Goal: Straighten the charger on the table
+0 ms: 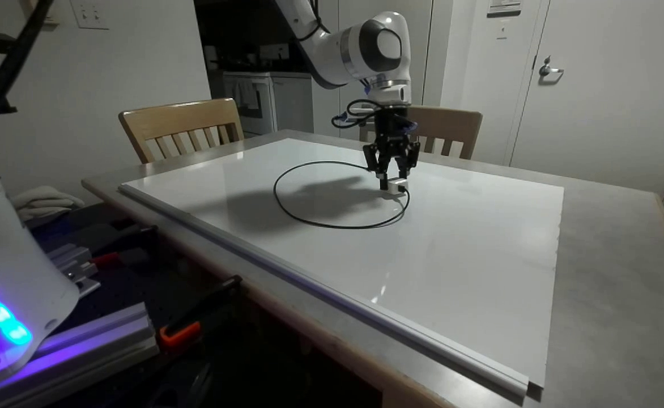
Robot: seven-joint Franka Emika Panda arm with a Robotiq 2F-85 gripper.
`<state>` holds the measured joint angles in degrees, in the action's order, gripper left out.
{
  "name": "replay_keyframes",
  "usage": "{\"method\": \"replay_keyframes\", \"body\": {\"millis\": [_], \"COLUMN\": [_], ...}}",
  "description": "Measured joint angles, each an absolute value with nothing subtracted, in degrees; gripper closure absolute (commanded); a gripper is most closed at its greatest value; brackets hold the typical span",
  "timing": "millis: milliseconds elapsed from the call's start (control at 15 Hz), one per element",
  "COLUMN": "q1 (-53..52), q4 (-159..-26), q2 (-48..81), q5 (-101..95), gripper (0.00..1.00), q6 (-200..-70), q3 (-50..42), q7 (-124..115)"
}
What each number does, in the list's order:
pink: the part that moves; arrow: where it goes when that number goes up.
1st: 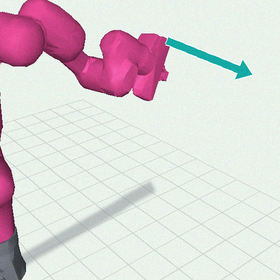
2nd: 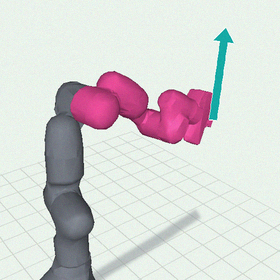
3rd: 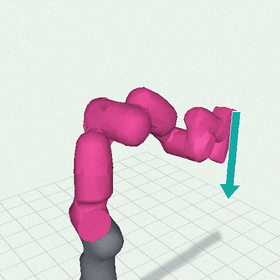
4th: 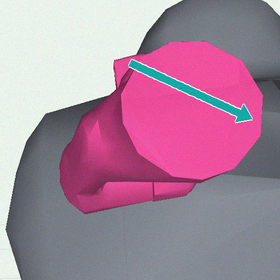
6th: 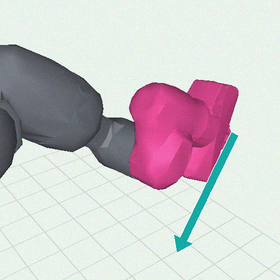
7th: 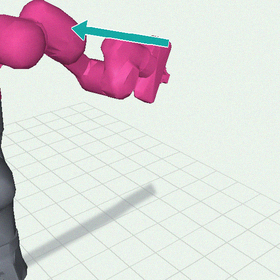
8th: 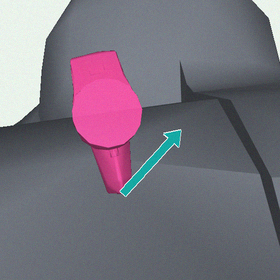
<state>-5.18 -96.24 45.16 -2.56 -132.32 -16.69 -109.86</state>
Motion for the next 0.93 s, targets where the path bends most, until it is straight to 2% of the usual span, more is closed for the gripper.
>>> {"method": "replay_keyframes", "body": {"millis": [733, 800, 933], "q1": [-1.53, -1.42, -1.35], "q4": [-99.95, -100.57, -100.68], "q2": [43.63, 43.32, 43.23], "q5": [0.64, 0.64, 0.36], "gripper": [0.73, 0.48, 0.48], "q6": [-135.9, -136.07, -136.02], "q3": [-18.94, -19.03, -19.02], "q7": [-128.93, -130.32, -130.52]}}
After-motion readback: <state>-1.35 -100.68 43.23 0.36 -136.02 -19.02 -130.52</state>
